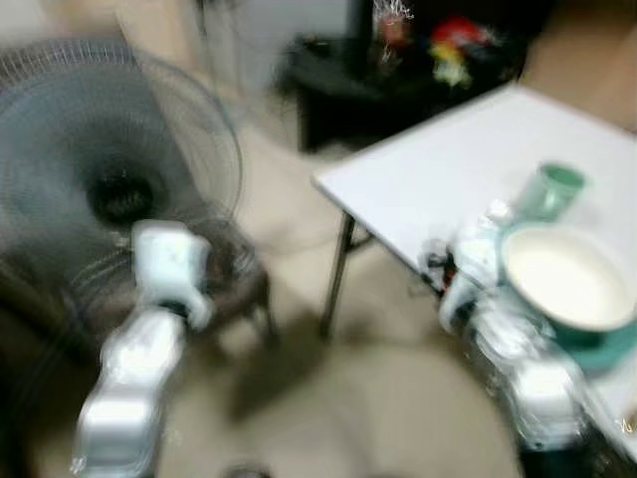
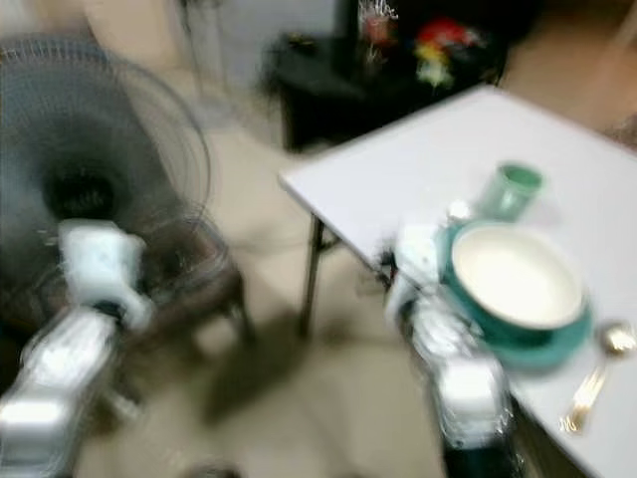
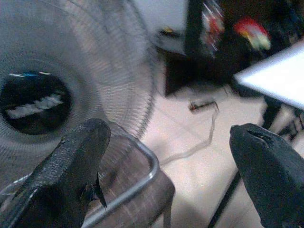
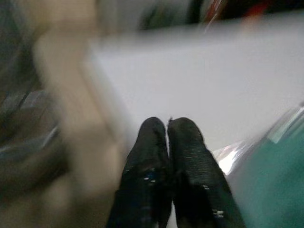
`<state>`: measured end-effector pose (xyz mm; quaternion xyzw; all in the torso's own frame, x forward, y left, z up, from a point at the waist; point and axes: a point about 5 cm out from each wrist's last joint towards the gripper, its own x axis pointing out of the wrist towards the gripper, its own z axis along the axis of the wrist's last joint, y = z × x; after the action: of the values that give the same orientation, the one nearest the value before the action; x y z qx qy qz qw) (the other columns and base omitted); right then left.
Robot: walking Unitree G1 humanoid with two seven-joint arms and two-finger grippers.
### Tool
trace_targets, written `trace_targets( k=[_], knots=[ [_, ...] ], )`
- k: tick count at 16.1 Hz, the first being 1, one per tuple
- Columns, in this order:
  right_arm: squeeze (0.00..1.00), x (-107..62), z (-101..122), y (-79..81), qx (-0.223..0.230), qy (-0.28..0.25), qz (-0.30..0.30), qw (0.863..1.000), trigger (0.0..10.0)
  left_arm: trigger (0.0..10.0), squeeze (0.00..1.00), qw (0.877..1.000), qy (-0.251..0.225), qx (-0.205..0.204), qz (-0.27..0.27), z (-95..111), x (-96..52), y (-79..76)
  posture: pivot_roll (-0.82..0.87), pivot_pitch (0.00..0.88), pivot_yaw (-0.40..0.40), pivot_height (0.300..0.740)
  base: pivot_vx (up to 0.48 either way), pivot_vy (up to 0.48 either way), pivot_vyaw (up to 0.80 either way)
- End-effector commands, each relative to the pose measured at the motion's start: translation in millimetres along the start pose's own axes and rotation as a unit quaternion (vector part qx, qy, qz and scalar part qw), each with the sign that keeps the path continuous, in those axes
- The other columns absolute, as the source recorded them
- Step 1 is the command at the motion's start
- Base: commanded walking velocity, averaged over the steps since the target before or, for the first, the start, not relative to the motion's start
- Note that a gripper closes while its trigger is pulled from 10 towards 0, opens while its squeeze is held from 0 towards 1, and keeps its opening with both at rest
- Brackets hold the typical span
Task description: Setting the table
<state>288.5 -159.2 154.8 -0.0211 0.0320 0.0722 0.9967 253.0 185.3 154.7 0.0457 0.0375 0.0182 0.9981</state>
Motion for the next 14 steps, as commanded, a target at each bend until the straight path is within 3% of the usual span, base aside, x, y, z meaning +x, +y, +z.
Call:
trace_targets(
  k=[1, 3, 4, 6, 7, 8, 14],
  knots=[
    [1.0, -5.7, 1.3, 9.3, 0.026, -0.005, 0.021, 0.999, 10.0, 10.0, 1.0, 1.0, 0.01, 0.004, 0.029, 0.6, -0.1, 9.5, 0.12, 0.0, -0.072, 0.74, 0.0, 0.0, 0.0],
    [1.0, -8.0, 1.5, 10.4, 0.038, -0.014, 0.026, 0.999, 10.0, 10.0, 1.0, 1.0, -0.008, 0.012, 0.022, 5.1, 1.9, 10.1, 0.11, 0.0, -0.062, 0.74, 0.0, 0.0, 0.0],
    [1.0, -9.0, 1.5, 9.6, 0.047, -0.008, 0.024, 0.999, 10.0, 10.0, 1.0, 1.0, 0.005, -0.003, 0.014, 7.7, 2.3, 8.9, 0.11, 0.0, -0.055, 0.74, 0.0, 0.0, 0.0],
    [1.0, -12.3, 5.3, 11.5, 0.054, -0.003, 0.028, 0.998, 10.0, 10.0, 1.0, 0.999, 0.028, -0.01, 0.02, 13.2, 3.0, 9.5, 0.1, 0.0, -0.034, 0.74, 0.0, 0.0, 0.8],
    [1.0, -16.4, 3.8, 14.9, 0.052, -0.001, 0.034, 0.998, 10.0, 10.0, 1.0, 0.999, 0.015, 0.033, 0.022, 16.4, 5.4, 10.4, 0.09, 0.0, -0.013, 0.74, 0.0, 0.0, 0.8],
    [1.0, -19.0, 1.4, 16.2, 0.052, 0.004, 0.035, 0.998, 10.0, 10.0, 1.0, 0.999, 0.013, 0.049, 0.008, 16.9, 6.1, 9.0, 0.09, 0.0, 0.001, 0.74, 0.0, 0.0, 0.8],
    [1.0, -39.2, -10.9, 18.3, 0.042, 0.037, 0.044, 0.997, 10.0, 10.0, 1.0, 0.999, 0.007, 0.039, -0.019, 10.5, 0.4, 5.0, 0.06, 0.0, 0.044, 0.74, 0.0, 0.0, 0.8]
  ],
)
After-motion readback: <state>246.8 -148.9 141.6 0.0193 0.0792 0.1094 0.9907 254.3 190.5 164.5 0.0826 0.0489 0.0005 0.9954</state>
